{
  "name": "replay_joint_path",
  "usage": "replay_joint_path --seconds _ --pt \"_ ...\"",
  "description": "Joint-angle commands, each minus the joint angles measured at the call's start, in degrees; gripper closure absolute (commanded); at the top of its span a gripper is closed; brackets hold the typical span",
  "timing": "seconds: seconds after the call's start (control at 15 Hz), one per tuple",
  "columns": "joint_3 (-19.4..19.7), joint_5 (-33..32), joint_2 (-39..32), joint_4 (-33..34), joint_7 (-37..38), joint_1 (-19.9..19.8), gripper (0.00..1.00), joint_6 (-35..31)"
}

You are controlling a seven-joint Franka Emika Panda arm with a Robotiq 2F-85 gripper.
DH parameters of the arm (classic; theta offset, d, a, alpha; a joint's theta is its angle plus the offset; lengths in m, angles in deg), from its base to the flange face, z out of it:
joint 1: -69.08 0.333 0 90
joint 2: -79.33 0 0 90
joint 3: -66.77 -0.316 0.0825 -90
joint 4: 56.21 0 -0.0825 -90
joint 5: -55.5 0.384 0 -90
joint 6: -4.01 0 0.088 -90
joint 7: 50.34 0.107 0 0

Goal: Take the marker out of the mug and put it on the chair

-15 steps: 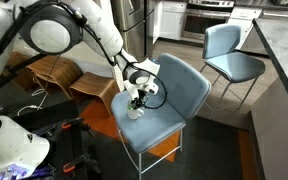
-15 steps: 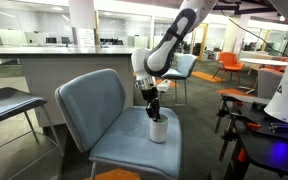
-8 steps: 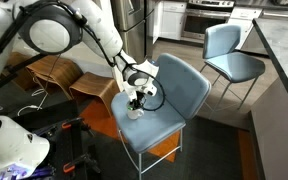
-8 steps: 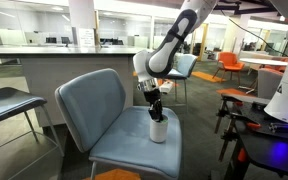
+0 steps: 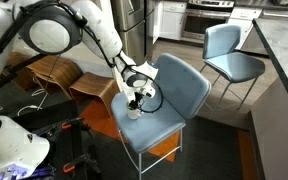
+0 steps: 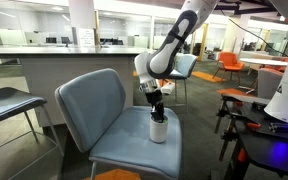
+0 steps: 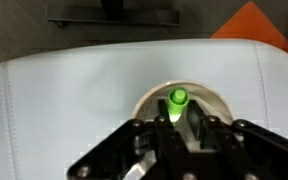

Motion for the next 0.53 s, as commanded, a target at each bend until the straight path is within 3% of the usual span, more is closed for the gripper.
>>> replay_joint_path --seconds 0.0,0.47 --pt "-0.3 0.7 1.4 -1.1 0.8 -0.2 0.99 0.1" --pt "0.2 -0.3 5.2 -2.0 0.6 0.1 0.95 4.5"
